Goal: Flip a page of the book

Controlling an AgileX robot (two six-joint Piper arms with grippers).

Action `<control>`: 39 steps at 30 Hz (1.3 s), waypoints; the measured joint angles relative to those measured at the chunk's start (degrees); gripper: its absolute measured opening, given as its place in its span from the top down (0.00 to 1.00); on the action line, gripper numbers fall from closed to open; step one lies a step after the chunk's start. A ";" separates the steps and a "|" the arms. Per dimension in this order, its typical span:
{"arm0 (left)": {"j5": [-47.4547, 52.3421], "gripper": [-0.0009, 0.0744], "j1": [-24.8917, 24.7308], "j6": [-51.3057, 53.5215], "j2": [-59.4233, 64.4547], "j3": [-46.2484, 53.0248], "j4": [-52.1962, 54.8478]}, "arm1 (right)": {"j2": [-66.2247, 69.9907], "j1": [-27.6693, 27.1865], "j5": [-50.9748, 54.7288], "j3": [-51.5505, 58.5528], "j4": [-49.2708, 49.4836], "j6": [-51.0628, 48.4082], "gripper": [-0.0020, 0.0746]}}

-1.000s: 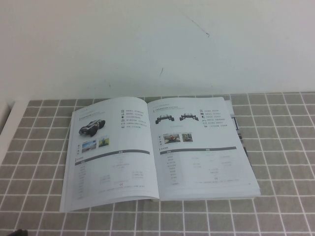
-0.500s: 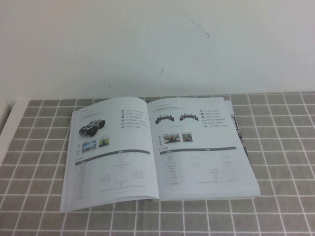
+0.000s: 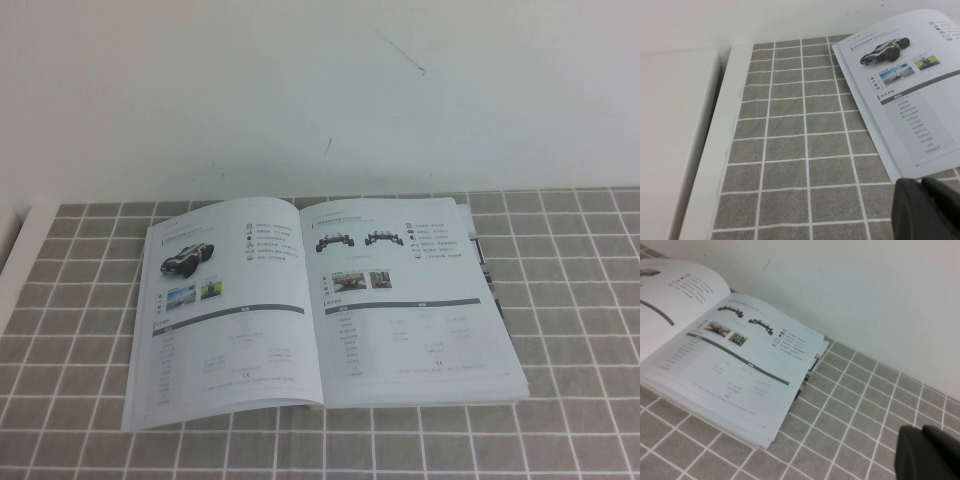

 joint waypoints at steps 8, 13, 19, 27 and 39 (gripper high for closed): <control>0.00 0.99 0.00 0.00 -0.09 0.00 0.00 | 0.00 0.00 0.00 0.00 0.00 0.00 0.98; 0.00 0.99 0.00 0.03 -0.09 0.00 0.00 | 0.00 0.00 0.00 0.00 0.00 0.00 0.98; 0.00 0.99 0.00 0.03 -0.09 0.00 0.00 | 0.00 0.00 0.00 0.00 0.00 0.00 0.98; 0.00 0.99 0.00 0.03 -0.09 0.00 0.00 | -1.43 -7.26 0.00 0.09 1.20 0.13 0.98; 0.00 0.99 0.00 0.03 -0.09 0.00 0.00 | -16.95 -23.83 -0.39 13.83 11.05 0.79 0.98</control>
